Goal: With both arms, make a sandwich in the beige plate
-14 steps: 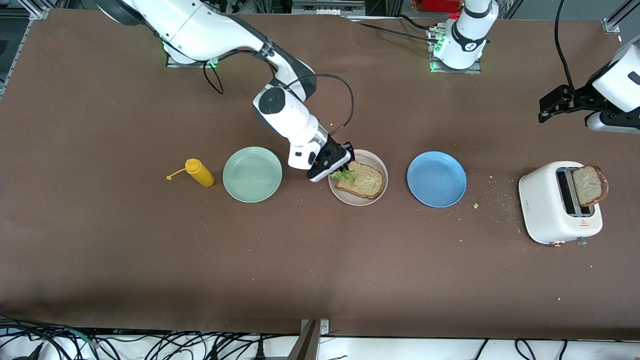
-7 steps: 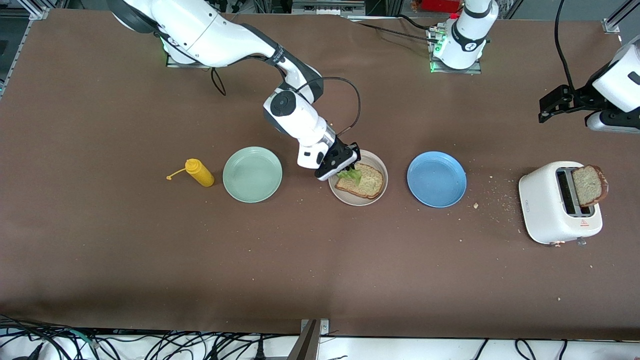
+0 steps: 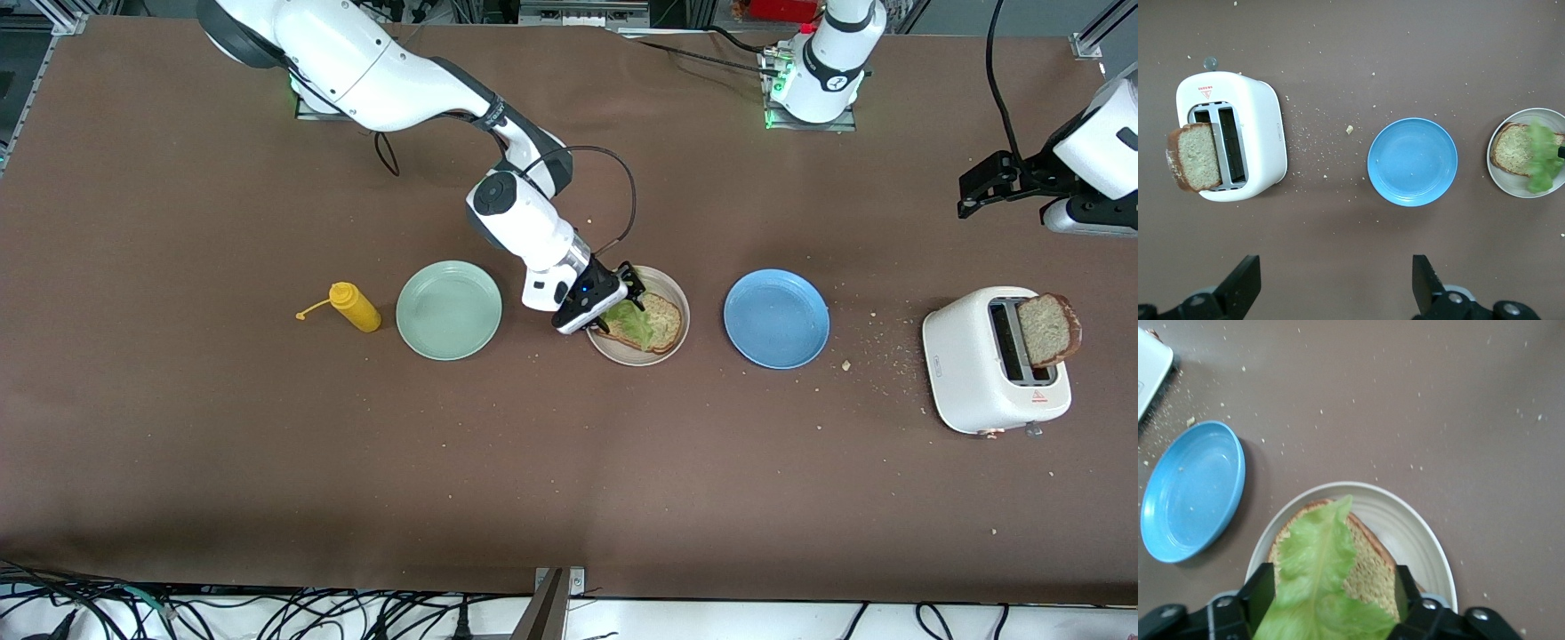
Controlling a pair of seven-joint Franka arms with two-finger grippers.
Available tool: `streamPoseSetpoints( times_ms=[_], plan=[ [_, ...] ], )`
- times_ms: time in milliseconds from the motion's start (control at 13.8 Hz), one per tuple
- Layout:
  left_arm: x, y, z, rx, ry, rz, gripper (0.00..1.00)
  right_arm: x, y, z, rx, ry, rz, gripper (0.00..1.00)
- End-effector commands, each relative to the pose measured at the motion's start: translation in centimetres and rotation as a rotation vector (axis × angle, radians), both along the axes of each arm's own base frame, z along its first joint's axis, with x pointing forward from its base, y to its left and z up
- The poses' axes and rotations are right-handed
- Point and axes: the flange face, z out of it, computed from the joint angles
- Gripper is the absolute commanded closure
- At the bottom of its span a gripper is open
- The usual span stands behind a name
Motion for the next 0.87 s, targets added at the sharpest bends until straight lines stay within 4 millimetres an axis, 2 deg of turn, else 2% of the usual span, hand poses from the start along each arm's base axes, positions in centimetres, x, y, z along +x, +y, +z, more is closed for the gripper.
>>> streamPoseSetpoints(
  times_ms=[0,145,291,436,509,654,800],
  plan=[
    [-0.2,-0.1,0.8,-0.016,-0.009,0.009,0.0,0.9,0.8,1.1,0.032,-0.02,-0.017,0.0],
    [-0.2,-0.1,0.8,-0.016,-0.009,0.009,0.0,1.1,0.6,1.3,0.032,-0.023,-0.019,0.0],
    [-0.2,-0.1,0.8,-0.016,-0.009,0.009,0.0,1.9,0.0,2.8,0.036,-0.036,-0.029,0.0],
    [-0.2,-0.1,0.7,-0.016,-0.008,0.009,0.0,2.1,-1.6,3.2,-0.025,0.007,-0.025,0.0],
    [-0.2,-0.1,0.7,-0.016,-0.008,0.009,0.0,2.5,-3.1,4.1,-0.098,0.055,-0.016,0.0],
    [-0.2,-0.1,0.7,-0.016,-0.008,0.009,0.0,3.2,-6.9,8.5,-0.277,0.152,0.024,0.0],
    [-0.2,-0.1,0.7,-0.016,-0.008,0.009,0.0,3.0,-10.5,12.2,-0.399,0.229,0.03,0.0]
  ],
)
